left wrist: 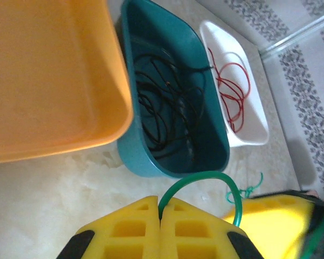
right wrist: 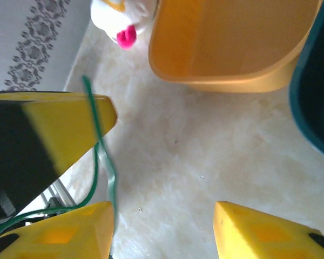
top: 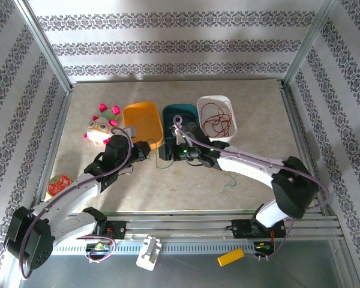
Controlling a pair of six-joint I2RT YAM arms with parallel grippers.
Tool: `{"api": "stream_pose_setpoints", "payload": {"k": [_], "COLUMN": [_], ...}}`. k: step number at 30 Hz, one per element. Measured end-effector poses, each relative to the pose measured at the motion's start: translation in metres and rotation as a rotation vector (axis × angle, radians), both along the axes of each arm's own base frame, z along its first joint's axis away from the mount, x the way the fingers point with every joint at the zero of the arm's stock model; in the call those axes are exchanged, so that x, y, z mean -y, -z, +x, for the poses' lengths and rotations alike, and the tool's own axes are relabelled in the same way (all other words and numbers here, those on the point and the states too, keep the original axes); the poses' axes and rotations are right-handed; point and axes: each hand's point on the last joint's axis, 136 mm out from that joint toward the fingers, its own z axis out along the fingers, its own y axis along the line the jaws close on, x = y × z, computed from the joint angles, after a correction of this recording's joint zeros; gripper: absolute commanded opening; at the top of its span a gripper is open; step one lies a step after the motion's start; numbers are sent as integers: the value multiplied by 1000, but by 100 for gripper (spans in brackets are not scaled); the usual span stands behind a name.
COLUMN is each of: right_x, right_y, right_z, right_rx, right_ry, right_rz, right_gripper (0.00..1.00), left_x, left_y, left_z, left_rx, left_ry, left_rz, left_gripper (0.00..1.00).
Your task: Untangle the cables
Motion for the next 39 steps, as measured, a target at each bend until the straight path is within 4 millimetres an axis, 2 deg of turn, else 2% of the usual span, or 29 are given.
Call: {"api": "stream_pose_setpoints", "payload": {"k": [3,6,11,14,17,22,30,31,34,35,36,39], "right_x": [18,40,78,94,103,114,121,122,126,127,128,135], "right_y": [-20,-30,-28,-23,-18,-8,-8,-8,-7,-7,-8,-8], "right_z": [2,4,3,0,-7,-16,-21,-22,-24,-25,-25,-25], "right_rx": [41,76,99,104,99,76,73,73,69,69,70,74], "right_ry": [46,104,211,252,268,290,302,304,309,312,316,337], "right_rz": [38,58,56,49,43,30,22,18,9,6,2,-5], "right_gripper": [56,57,57,57,57,57,57,57,57,57,57,57], "left_x": [-12,-29,-62,-81,-93,-103,-111,-110,-104,-101,-96,-80], "left_y": [5,13,15,13,13,17,42,45,48,47,45,34], "left_z": [8,23,50,64,77,98,128,131,144,148,153,162], "left_rx": [-17,-44,-55,-46,-40,-50,-98,-102,-100,-96,-89,-54], "left_ry": [-71,-151,-294,-372,-433,-497,-573,-575,-564,-557,-545,-494], "left_rz": [6,17,4,3,16,57,135,143,168,171,175,182], "left_gripper": [0,0,0,0,0,0,1,7,54,64,72,87]}}
